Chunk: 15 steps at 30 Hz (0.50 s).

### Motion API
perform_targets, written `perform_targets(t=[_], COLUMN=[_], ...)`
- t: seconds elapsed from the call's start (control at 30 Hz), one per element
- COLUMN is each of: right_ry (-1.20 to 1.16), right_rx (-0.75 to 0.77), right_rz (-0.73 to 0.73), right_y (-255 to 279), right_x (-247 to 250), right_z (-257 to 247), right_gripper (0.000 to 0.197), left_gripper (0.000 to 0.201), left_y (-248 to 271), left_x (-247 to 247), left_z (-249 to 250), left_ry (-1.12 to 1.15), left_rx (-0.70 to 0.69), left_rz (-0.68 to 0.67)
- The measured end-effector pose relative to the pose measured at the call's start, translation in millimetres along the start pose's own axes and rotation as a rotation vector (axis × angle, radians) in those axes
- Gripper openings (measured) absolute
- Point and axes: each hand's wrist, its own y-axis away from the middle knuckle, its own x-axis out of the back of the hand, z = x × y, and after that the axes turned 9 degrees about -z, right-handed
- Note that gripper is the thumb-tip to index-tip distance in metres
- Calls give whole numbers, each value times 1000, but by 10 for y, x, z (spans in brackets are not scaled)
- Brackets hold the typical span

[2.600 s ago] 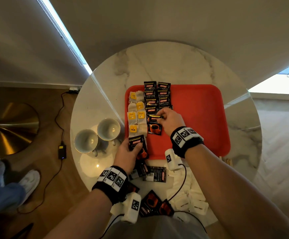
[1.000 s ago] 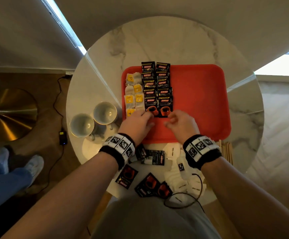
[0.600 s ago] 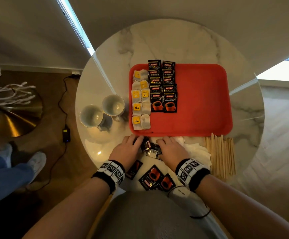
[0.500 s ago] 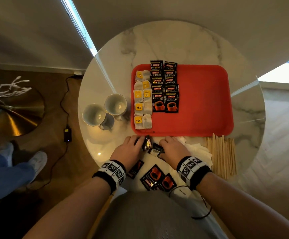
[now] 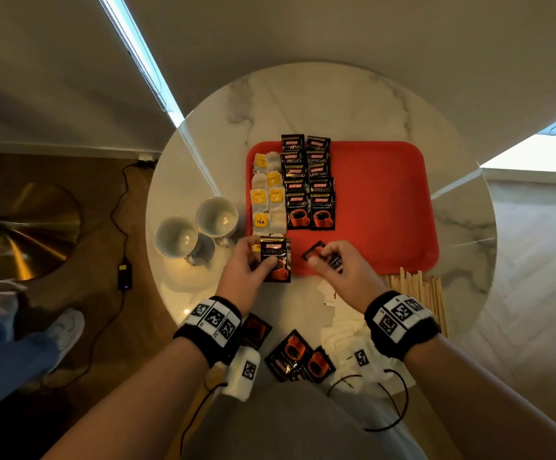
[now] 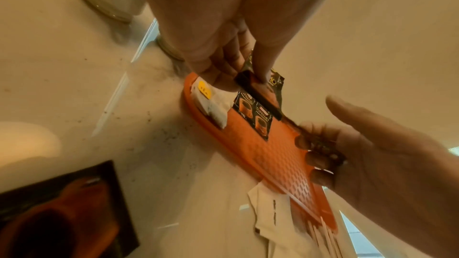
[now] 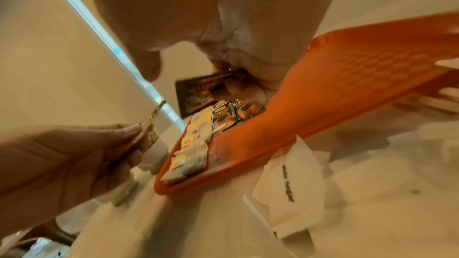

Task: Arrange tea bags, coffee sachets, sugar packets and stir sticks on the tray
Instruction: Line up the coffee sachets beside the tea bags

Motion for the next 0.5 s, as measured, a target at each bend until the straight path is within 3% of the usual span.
perform_targets(t=[0.07,0.27,0.5], right_ry=[-11,-132,-35], right_rx=[11,-29,-76], right_rz=[68,174,211], right_y=[-36,-108,-196], right_x=[56,217,398], right_z=[17,110,89], right_gripper=[6,40,46], left_gripper=[41,44,37], left_y=[-72,-244,-374], left_x=[-30,-59,-93], left_z=[72,144,184], left_ry=[48,49,-37], left_rx=[-4,3,27], left_rz=[10,24,45])
